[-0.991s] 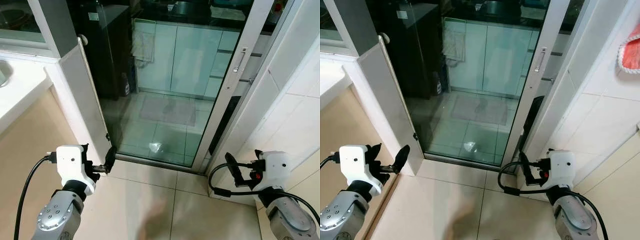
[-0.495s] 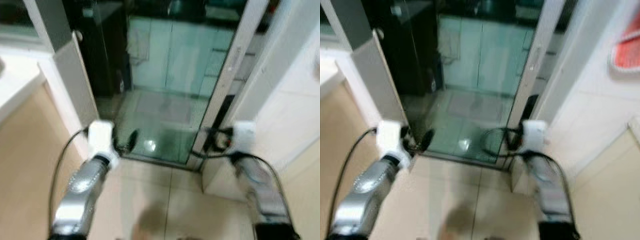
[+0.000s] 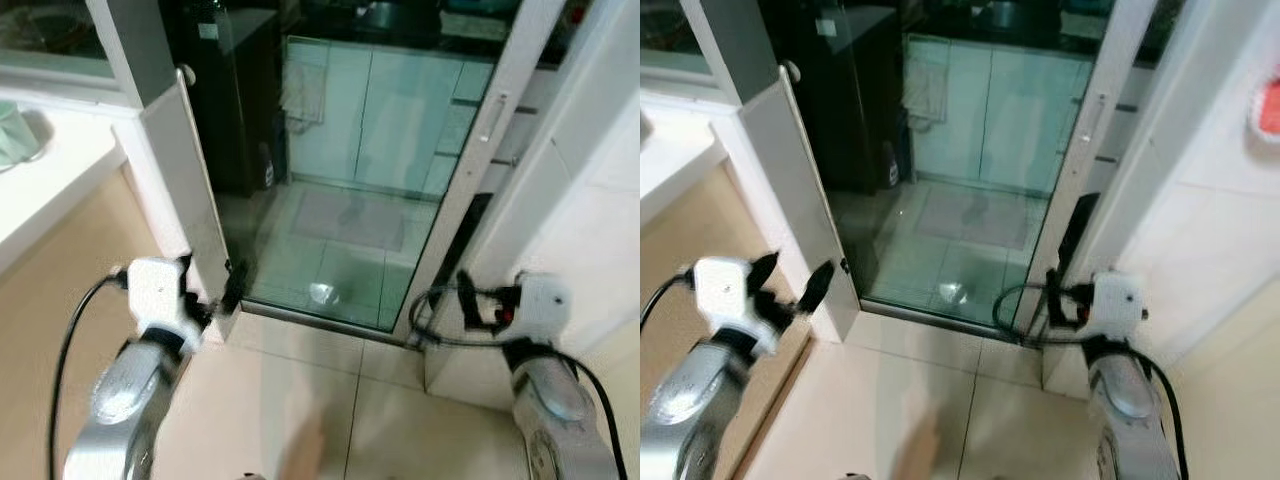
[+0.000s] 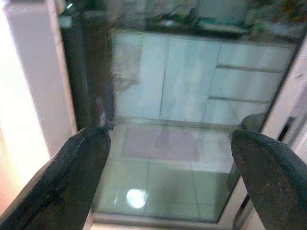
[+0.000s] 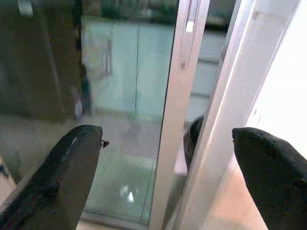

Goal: Restocking fridge

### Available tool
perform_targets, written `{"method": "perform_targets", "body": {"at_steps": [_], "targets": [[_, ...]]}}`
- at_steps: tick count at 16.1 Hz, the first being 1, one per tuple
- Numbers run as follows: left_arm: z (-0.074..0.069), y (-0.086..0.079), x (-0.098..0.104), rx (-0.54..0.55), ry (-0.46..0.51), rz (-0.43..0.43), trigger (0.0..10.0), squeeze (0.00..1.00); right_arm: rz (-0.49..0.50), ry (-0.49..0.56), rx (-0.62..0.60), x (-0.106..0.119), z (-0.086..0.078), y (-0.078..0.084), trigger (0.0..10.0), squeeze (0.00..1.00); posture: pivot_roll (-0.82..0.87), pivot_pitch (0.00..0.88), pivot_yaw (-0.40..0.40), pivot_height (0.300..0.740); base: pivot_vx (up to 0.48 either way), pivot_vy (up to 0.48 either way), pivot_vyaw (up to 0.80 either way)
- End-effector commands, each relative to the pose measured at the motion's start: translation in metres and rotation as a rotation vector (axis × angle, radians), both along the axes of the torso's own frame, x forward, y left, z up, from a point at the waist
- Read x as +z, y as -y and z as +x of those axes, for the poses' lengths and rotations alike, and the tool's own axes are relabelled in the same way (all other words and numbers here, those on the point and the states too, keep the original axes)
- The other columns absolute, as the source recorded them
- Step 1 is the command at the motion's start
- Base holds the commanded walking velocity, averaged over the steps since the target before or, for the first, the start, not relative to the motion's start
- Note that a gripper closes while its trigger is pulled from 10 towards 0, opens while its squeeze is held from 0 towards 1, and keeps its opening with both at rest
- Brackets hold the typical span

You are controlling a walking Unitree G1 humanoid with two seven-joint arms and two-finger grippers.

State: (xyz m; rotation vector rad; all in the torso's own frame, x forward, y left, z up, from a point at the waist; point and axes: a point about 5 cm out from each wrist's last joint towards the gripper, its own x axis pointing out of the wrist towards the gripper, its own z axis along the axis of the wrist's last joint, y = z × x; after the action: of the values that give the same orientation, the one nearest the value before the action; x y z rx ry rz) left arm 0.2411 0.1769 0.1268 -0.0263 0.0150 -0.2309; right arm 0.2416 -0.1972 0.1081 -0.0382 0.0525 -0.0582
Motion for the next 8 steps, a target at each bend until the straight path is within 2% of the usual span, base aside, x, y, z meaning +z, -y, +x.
{"method": "perform_targets", "body": {"at_steps": [1,2,4,6,8], "targets": [[0.004,0.012,-0.001,-0.053,0.010,0.028,10.0,1.00,0.027,0.048,0.006,0.008,0.008,-0.001,10.0,1.00,-0.06,0.000,0.026,0.740,0.000,0.000,0.00],[0.005,0.013,0.001,-0.073,0.026,0.056,10.0,1.00,0.021,0.053,0.005,0.011,0.010,-0.002,10.0,1.00,-0.06,0.000,0.028,0.740,0.000,0.000,0.00],[0.006,0.008,-0.003,-0.041,0.002,0.059,10.0,1.00,-0.001,0.022,-0.008,0.005,0.009,0.001,10.0,1.00,-0.07,0.000,0.033,0.740,0.000,0.000,0.00],[0.013,0.004,-0.004,-0.003,-0.014,0.050,10.0,1.00,0.018,0.017,-0.008,0.003,0.010,0.000,10.0,1.00,-0.07,0.000,0.034,0.740,0.000,0.000,0.00],[0.015,0.004,-0.016,-0.009,-0.082,0.046,10.0,1.00,0.036,0.016,-0.014,0.000,0.010,0.000,10.0,1.00,-0.08,0.000,0.040,0.740,0.000,0.000,0.00]]}}
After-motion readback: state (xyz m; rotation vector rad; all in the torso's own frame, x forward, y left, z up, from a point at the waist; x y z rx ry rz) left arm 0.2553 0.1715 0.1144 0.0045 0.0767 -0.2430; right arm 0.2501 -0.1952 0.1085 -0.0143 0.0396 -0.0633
